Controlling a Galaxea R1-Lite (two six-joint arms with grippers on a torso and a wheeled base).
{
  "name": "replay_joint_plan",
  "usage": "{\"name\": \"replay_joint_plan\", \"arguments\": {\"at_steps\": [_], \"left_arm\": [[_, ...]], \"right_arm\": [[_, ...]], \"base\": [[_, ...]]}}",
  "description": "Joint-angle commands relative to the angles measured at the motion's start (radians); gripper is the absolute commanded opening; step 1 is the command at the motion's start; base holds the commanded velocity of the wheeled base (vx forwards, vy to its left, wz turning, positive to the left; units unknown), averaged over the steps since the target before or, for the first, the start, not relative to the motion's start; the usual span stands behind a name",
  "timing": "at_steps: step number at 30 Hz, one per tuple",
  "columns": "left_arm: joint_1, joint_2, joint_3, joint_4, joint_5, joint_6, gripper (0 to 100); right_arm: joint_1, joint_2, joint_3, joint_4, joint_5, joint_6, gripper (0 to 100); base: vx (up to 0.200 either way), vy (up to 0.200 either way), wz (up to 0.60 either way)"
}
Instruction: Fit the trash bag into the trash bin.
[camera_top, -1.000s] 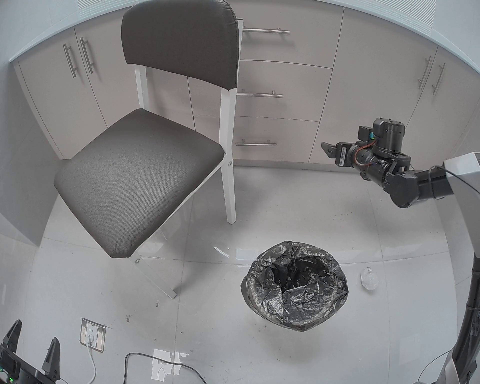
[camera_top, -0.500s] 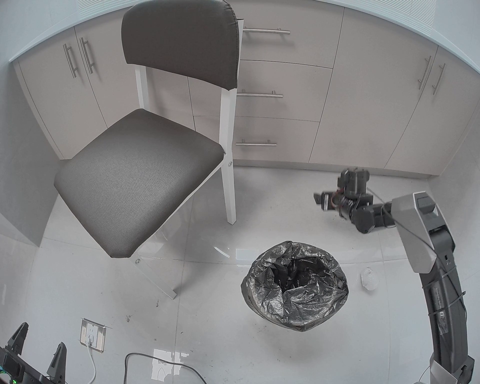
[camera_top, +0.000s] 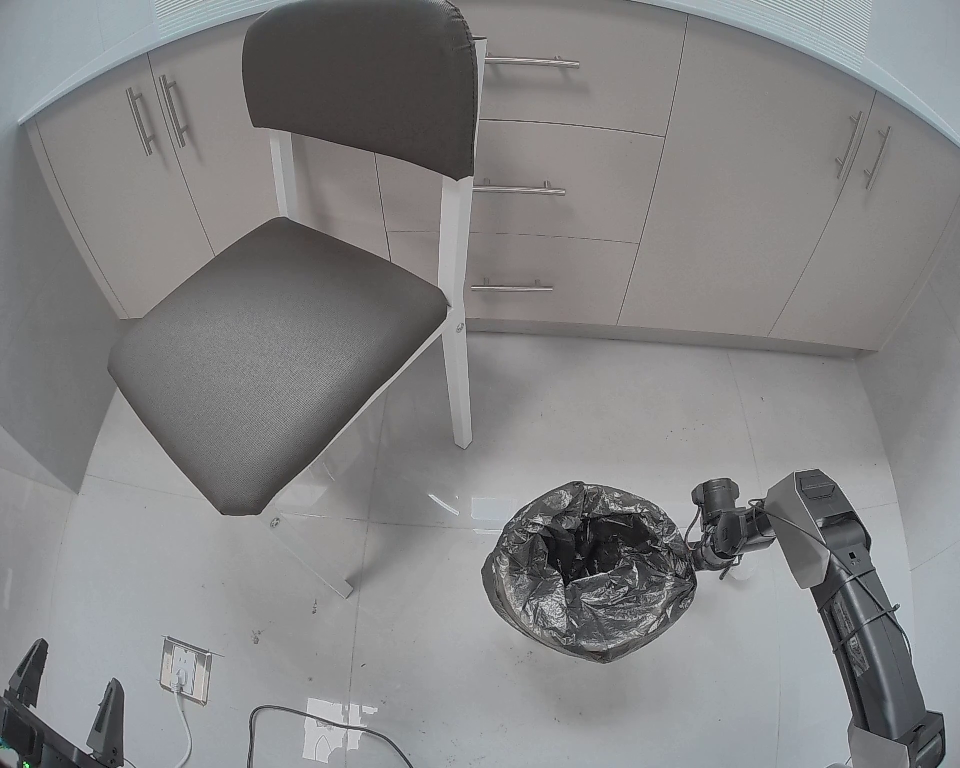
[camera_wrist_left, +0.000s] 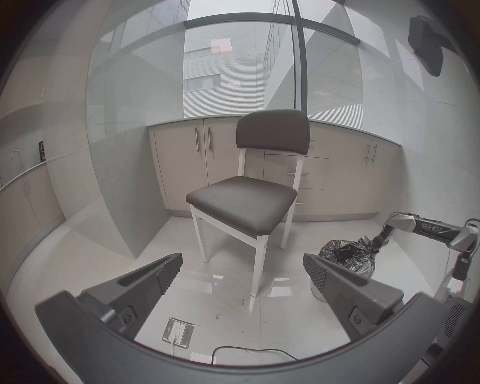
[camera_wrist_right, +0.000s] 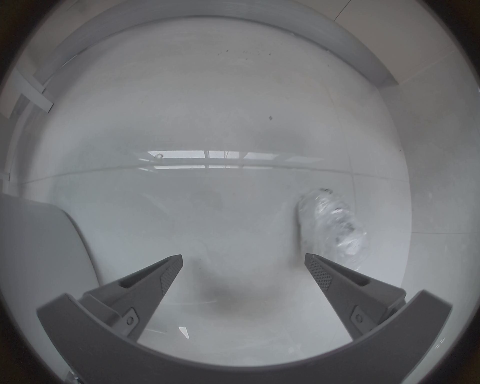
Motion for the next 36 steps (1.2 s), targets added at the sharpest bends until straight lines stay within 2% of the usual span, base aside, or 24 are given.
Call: {"name": "replay_joint_plan", "arguments": {"at_steps": [1,9,21,23,26,36], "left_arm": [[0.016,-0.039,0.018,-0.008,-0.001,0.001,100],[0.016,-0.039,0.018,-0.006,-0.001,0.001,100],[0.016,-0.039,0.018,-0.006,-0.001,0.001,100],[0.016,-0.039,0.018,-0.006,-0.001,0.001,100],[0.016,-0.039,0.018,-0.006,-0.001,0.001,100],[0.016,-0.039,0.018,-0.006,-0.001,0.001,100]], "right_arm": [[-0.012,0.031,-0.001,0.003,-0.001,0.011,100],[-0.006,0.031,-0.001,-0.058,-0.047,0.008,100],[0.034,0.023,-0.001,-0.063,-0.094,0.011,100],[0.066,0.012,-0.001,-0.065,-0.182,0.008,100],[0.082,0.005,-0.001,-0.081,-0.232,-0.001,100],[0.049,-0.023,-0.001,-0.121,-0.240,-0.030,100]], "base": [[0.000,0.000,0.00],[0.000,0.000,0.00],[0.000,0.000,0.00],[0.000,0.000,0.00],[0.000,0.000,0.00],[0.000,0.000,0.00]]}}
